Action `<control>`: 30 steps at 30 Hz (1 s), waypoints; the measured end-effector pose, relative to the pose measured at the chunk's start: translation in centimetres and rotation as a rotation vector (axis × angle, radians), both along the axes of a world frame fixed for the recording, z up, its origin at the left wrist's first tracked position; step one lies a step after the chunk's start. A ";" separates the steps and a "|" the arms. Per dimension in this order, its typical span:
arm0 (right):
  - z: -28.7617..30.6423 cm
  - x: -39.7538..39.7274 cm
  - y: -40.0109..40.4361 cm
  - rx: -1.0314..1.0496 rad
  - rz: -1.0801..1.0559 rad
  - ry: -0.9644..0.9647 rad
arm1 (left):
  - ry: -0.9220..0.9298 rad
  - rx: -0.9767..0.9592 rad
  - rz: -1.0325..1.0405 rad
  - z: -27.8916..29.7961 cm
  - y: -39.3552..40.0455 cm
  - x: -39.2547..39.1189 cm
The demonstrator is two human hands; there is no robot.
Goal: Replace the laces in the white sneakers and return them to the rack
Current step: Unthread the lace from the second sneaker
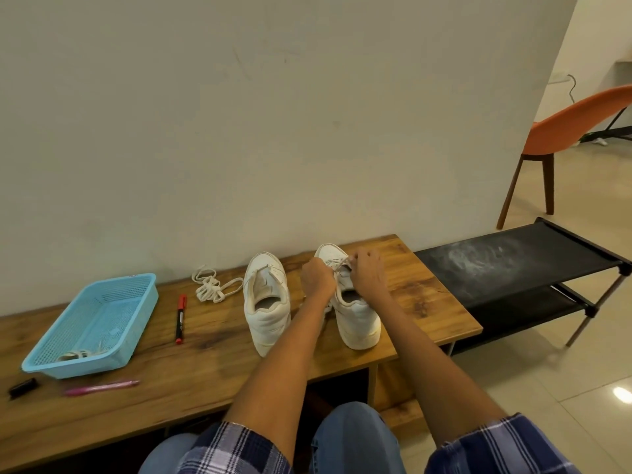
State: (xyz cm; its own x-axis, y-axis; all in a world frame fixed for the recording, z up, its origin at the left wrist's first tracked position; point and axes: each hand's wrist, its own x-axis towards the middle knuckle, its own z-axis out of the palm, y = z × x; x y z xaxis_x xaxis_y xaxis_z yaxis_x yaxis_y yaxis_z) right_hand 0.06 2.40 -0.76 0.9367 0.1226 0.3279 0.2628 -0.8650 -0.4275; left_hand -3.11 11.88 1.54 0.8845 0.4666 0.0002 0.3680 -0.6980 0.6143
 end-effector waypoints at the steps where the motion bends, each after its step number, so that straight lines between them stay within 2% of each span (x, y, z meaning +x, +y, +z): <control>1: 0.1 0.0 -0.1 0.020 -0.027 -0.023 | 0.002 -0.011 0.004 -0.1 0.1 0.0; 3: 0.3 -0.1 -0.2 0.004 0.001 -0.039 | -0.008 -0.016 0.012 -0.4 0.2 -0.1; 6: 0.6 -0.3 0.3 -0.059 0.165 0.069 | -0.068 -0.021 0.012 -0.8 0.2 -0.2; 8: 0.6 -0.1 0.5 -0.126 0.197 0.099 | -0.089 -0.023 0.008 -0.7 0.2 -0.4; 10: 0.7 -0.2 0.4 -0.029 0.157 0.033 | -0.110 -0.033 -0.002 -0.6 0.3 -0.5; 13: 0.9 -0.6 -0.3 0.133 -0.080 -0.120 | -0.117 0.000 -0.023 -0.4 0.1 -0.8; 15: 1.1 -0.7 -0.3 0.089 -0.086 -0.134 | -0.126 0.010 -0.039 -0.4 0.0 -0.9; 18: 1.1 -0.6 0.1 -0.040 0.099 -0.054 | -0.130 0.013 -0.046 -0.4 -0.1 -0.9; 22: 1.0 -0.6 0.4 -0.128 0.163 0.019 | -0.109 0.000 -0.044 -0.3 0.0 -0.9; 24: 1.0 -0.7 0.2 -0.064 0.088 -0.064 | -0.098 0.007 -0.039 -0.4 0.1 -0.9; 27: 1.1 -1.1 -0.4 0.183 -0.214 -0.191 | -0.089 0.015 -0.032 -0.3 0.1 -1.0; 28: 1.1 -1.2 -0.6 0.180 -0.257 -0.204 | -0.093 0.013 -0.032 -0.4 0.1 -1.0; 30: 0.9 -1.2 -0.5 0.089 -0.180 -0.184 | -0.106 0.007 -0.035 -0.5 0.0 -0.9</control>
